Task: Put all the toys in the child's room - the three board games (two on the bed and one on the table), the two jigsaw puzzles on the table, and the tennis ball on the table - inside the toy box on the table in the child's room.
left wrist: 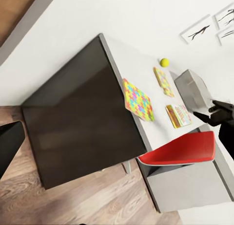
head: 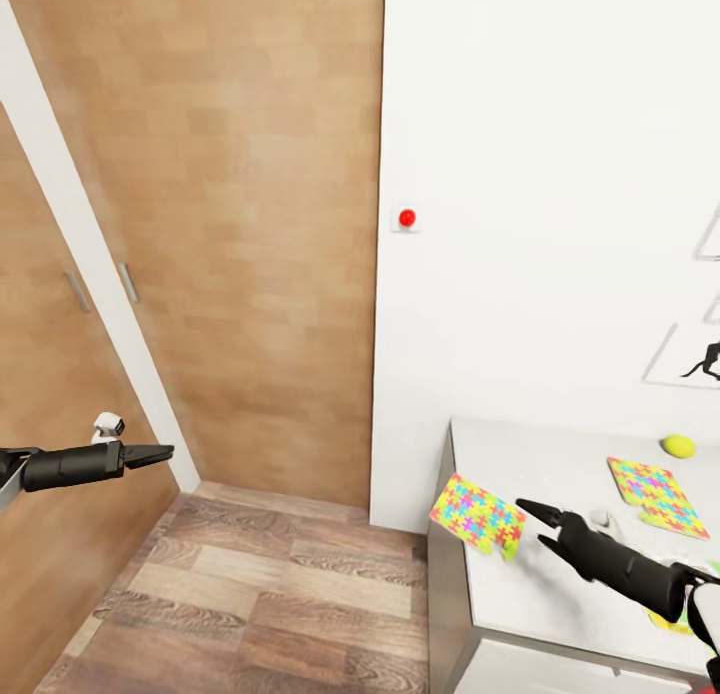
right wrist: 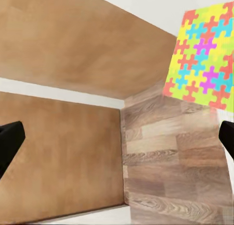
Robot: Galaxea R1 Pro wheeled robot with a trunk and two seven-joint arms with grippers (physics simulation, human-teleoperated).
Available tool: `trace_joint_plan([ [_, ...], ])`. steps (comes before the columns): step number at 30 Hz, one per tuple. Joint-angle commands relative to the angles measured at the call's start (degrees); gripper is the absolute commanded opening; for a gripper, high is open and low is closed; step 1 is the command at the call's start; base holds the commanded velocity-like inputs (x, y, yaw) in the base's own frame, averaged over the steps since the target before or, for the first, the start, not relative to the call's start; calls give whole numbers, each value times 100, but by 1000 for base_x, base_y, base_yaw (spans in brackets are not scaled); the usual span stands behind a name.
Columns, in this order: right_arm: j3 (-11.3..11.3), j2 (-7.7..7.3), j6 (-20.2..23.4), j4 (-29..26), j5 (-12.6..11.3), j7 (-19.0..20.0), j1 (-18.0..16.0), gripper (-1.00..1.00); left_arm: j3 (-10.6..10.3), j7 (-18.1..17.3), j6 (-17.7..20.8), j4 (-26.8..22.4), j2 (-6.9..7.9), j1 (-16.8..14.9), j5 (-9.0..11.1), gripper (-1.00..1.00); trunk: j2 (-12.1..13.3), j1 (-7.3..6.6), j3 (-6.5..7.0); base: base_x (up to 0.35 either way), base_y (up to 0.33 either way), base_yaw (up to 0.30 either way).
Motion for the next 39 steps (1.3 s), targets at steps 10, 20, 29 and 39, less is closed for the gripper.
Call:
trace_joint_plan([
  [10,-379,186,-404,-315,18,2428,835,100,-30,-18,60,0,-27,17,25,100,-11,4,75,0,0,-29],
  [20,-431,222,-1112,-342,62,4187,1052,100,-30,-18,58,-6,-56,37,29,100,-11,4,154,0,0,-3],
  [29,-458,207,-1216,-332,189,4793,1166,100,-30,-18,7,-8,-98,38,24,100,-11,4,182,0,0,0],
  [39,-468,282,-1261,-282,933,4854,1181,100,-30,-18,-3,-8,-107,39,28,100,-11,4,185,0,0,0],
])
